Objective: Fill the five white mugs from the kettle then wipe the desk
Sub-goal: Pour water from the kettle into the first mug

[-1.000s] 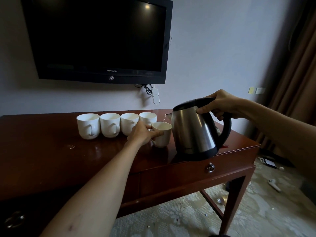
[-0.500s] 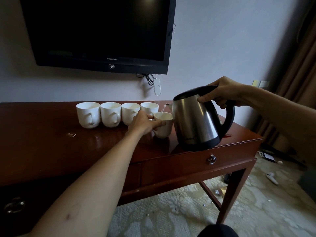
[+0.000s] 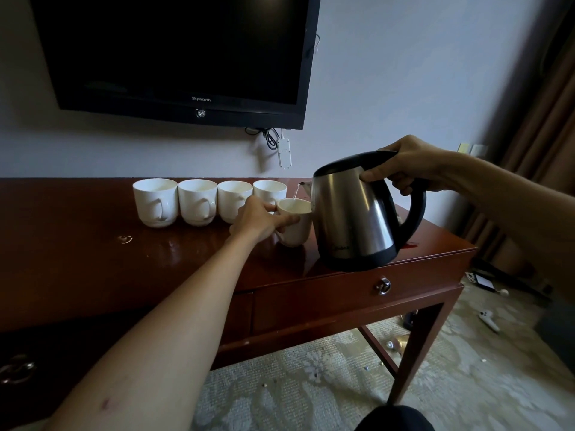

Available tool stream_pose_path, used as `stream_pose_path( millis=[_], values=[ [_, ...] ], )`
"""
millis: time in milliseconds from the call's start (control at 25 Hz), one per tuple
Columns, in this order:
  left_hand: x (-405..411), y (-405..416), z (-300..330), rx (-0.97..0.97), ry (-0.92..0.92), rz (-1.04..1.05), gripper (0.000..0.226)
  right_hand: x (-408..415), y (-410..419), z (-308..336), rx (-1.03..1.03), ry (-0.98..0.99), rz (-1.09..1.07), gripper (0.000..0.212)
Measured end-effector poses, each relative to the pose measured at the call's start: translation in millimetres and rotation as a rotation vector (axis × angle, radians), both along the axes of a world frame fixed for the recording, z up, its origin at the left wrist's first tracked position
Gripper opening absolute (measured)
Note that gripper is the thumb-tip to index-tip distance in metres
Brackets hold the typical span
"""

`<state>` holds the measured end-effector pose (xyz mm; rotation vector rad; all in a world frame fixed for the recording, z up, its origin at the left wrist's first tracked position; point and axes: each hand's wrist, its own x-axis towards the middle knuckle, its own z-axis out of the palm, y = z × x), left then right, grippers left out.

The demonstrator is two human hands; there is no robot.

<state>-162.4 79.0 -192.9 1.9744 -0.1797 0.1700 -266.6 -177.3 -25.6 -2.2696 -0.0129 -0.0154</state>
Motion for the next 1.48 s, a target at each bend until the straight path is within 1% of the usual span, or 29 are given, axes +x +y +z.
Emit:
stream_pose_path(
  millis=[80,160,200,280,400,520,600,680,720,800,840,880,1000,1200,1320,1480],
  values=[
    [1,1,-1,-0.014,-0.008,0.000,0.080,1,1,1,-0.004,0.006,0.010,0.033],
    [4,4,-4,-0.030,-0.011,0.001,0.098,2,3,2,-0.018,0.012,0.013,0.033],
    [4,6,-4,-0.032,-0.017,0.006,0.099,2,4,3,-0.023,0.014,0.014,0.033],
    [2,11,-4,-0.021,-0.033,0.024,0.086,3,5,3,-0.029,0.016,0.017,0.031],
    [-5,14,0,-0.004,-0.051,0.031,0.060,3,7,5,-0.038,0.016,0.022,0.026],
    [-7,15,2,0.004,-0.063,0.029,0.049,3,8,5,-0.045,0.018,0.026,0.029],
    [-5,15,0,-0.001,-0.060,0.034,0.056,3,9,5,-0.044,0.021,0.028,0.032],
    [-2,16,-2,-0.020,-0.056,0.027,0.076,4,9,6,-0.048,0.021,0.033,0.032],
    [1,16,-3,-0.027,-0.054,0.022,0.081,4,10,6,-0.055,0.021,0.034,0.028],
    [2,16,-4,-0.022,-0.045,0.019,0.072,4,11,7,-0.068,0.017,0.033,0.017],
    [2,16,-4,-0.022,-0.041,0.017,0.068,5,11,6,-0.073,0.015,0.030,0.017],
    [3,16,-4,-0.026,-0.037,0.013,0.068,5,10,6,-0.071,0.014,0.025,0.019],
    [6,16,-4,-0.024,-0.022,0.005,0.078,4,9,5,-0.058,0.015,0.022,0.023],
    [7,16,-5,-0.017,-0.026,-0.008,0.087,6,11,5,-0.065,0.018,0.024,0.022],
    [10,16,-7,-0.024,-0.029,0.000,0.101,6,13,7,-0.075,0.020,0.030,0.020],
    [9,16,-7,-0.016,-0.050,-0.018,0.081,7,16,8,-0.089,0.020,0.035,0.019]
  ],
)
